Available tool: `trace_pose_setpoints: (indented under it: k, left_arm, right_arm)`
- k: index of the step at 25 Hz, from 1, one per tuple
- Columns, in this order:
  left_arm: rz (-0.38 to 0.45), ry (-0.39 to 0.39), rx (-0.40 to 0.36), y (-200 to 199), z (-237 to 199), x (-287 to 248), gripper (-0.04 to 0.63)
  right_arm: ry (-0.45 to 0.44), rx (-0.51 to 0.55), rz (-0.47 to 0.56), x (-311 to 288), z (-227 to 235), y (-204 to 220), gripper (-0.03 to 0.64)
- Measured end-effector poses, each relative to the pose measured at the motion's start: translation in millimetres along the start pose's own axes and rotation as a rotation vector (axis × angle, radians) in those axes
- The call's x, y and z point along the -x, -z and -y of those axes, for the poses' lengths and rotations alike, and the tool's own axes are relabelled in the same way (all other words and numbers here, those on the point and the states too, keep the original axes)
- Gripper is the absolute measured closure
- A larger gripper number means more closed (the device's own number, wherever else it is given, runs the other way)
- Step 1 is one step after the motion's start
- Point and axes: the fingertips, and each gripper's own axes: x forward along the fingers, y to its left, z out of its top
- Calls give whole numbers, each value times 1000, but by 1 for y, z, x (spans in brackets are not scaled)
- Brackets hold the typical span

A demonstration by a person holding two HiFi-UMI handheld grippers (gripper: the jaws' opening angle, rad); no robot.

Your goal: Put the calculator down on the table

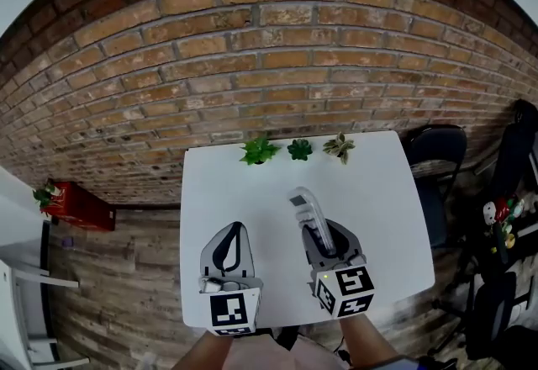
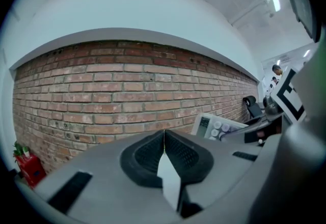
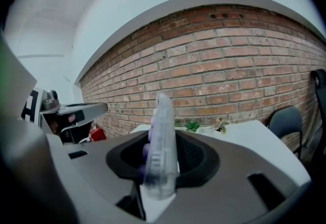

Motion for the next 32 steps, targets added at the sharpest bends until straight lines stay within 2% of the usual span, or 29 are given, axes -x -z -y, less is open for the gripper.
trace_pose_setpoints:
  k: [4, 9, 19, 32]
  left_arm:
    - [-49, 20, -4, 21, 2, -8, 583]
    - [-69, 34, 15, 37, 3, -17, 583]
    - [-129, 25, 54, 72, -4, -30, 583]
    - [-191, 40, 56, 97, -2, -37, 583]
  right_arm:
    - [12, -22, -44, -11, 7, 20, 480]
    - [25, -42, -97, -23, 14, 44, 480]
    - [39, -72, -188, -44, 22, 89, 480]
    - [66, -134, -219, -57, 31, 119, 479]
